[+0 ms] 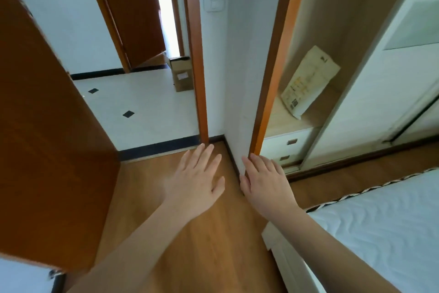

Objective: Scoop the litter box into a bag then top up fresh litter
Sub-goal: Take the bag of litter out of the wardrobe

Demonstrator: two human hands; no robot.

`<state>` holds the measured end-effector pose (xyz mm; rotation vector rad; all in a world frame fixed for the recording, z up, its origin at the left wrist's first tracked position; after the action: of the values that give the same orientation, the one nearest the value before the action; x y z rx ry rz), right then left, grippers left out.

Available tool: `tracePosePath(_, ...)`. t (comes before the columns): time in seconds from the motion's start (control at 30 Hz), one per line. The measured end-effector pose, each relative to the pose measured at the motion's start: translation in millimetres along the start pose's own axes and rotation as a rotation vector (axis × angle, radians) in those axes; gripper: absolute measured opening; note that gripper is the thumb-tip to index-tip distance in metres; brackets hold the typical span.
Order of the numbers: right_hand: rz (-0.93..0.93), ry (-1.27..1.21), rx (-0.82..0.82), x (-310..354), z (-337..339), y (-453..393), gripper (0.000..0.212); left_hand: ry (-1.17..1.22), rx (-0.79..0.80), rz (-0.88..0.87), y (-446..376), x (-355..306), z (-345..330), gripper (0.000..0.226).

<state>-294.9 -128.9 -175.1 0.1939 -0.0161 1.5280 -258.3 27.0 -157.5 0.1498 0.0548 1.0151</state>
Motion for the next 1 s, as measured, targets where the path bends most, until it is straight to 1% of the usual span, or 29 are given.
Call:
tracePosePath(0.07,-0.05,0.028,-0.014,-23.0,2.3,-6.0,0.055,-0.011,-0.011,-0.053,-26.0,-16.7,2.4,0.082)
tracePosePath(0.17,-0.131,0.066,-0.07,-54.5,10.0,-18.1,0.056,-0.014,-0.017,-0.116,-64.7,-37.9,2.4,0.077)
tracePosePath(0.23,-0.185,0.077,-0.076,-73.2,14.2,-29.4,0.057,-0.015,-0.032,-0.16,-91.5,-47.1,1.2,0.072)
tracePosePath(0.37,-0.279,0.12,-0.094,-105.2,19.0,-62.0,0.054,-0.018,-0.035,-0.284,-147.6,-55.0,-0.5,0.07)
tracePosePath(0.43,-0.326,0.136,-0.102,-116.8,23.9,-78.0,0.052,-0.018,-0.052,-0.33,-174.4,-56.8,5.9,0.07)
tracePosePath(0.5,-0.369,0.136,-0.103,-125.6,29.7,-92.2,0.058,-0.036,-0.052,-0.376,-201.8,-57.8,11.7,0.065)
tracePosePath(0.57,-0.407,0.135,-0.141,-133.4,35.4,-102.0,0.061,-0.075,-0.078,-0.427,-229.0,-60.9,17.6,0.062)
tracePosePath(0.7,-0.48,0.113,-0.203,-152.9,40.0,-115.3,0.055,-0.155,-0.147,-0.507,-270.2,-76.9,32.9,0.064)
tracePosePath(0.8,-0.521,0.104,-0.21,-167.3,39.1,-123.8,0.053,-0.14,-0.155,-0.573,-289.6,-91.4,38.3,0.06)
tracePosePath(1.0,-0.546,0.112,-0.251,-207.7,54.5,-140.1,0.051,-0.075,-0.133,-0.609,-329.3,-115.4,46.8,0.076)
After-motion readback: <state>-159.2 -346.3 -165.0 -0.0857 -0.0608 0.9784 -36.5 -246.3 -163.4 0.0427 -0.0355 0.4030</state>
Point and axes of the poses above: each hand's wrist, its own y-axis away from the middle knuckle, its own z-axis out of the back of the hand, x = y × z, the point moved 5 cm from there along -y, towards the middle knuckle, and after that the axes turned 8 degrees about x, right-handed, at the moved point
